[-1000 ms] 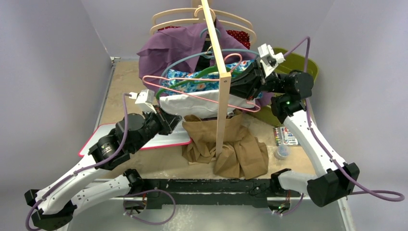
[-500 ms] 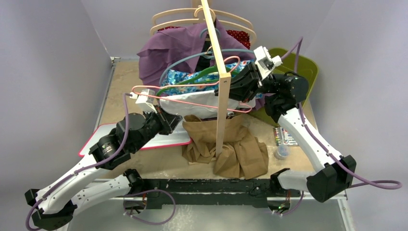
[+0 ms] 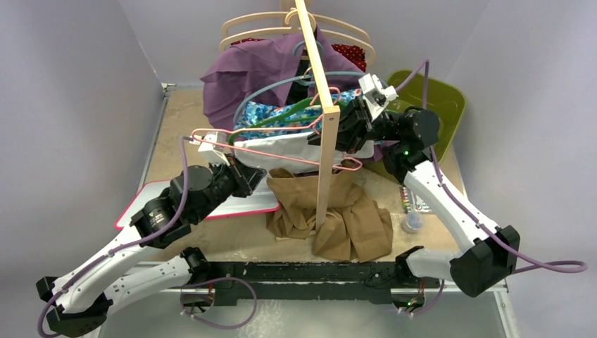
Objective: Remove the skirt from the hanger
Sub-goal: Place the hanger at the clothesline.
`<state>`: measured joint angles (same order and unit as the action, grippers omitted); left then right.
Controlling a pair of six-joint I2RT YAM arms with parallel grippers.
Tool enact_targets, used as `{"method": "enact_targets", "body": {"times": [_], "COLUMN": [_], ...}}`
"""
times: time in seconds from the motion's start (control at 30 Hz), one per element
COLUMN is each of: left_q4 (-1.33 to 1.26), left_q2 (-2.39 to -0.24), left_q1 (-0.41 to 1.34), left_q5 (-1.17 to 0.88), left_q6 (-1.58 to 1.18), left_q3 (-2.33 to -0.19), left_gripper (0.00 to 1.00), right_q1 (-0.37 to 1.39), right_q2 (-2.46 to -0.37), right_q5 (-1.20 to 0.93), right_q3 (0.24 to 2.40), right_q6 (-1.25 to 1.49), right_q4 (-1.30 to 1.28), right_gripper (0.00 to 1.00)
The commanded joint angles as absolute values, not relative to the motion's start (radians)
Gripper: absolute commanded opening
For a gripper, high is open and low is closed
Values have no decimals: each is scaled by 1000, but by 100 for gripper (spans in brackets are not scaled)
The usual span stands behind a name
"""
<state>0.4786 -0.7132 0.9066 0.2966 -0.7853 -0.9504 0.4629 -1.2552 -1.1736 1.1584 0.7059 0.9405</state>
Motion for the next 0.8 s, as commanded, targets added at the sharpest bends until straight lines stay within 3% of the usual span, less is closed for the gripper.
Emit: {"method": "enact_targets", "body": {"times": [0.0,0.13,0.27,0.47,0.77], "left_q4": [431,430,431,433,382], "left_q2": [-706,-707,-701,-701,-691], "left_q1": [910,909,910,908,909], "left_q5": [314,312,321,331,352], "left_q6": [-784,-787,-787,-783,-811], "left_q3": [-964,-960,-955,-956,-919], "left_gripper": [0,0,0,0,0], "right_q1": [468,469,469,469,469], "right_q2": [-1213,-1152,-1051,-895,-631], "right_q5": [-1137,-1055,-779,-481,80], "right_q3": [1164,1180,1168,1163,1122], "right_q6": [645,484,305,209,329], "right_q4": [908,636,380,60,-329], "right_gripper": [0,0,21,39,49]}}
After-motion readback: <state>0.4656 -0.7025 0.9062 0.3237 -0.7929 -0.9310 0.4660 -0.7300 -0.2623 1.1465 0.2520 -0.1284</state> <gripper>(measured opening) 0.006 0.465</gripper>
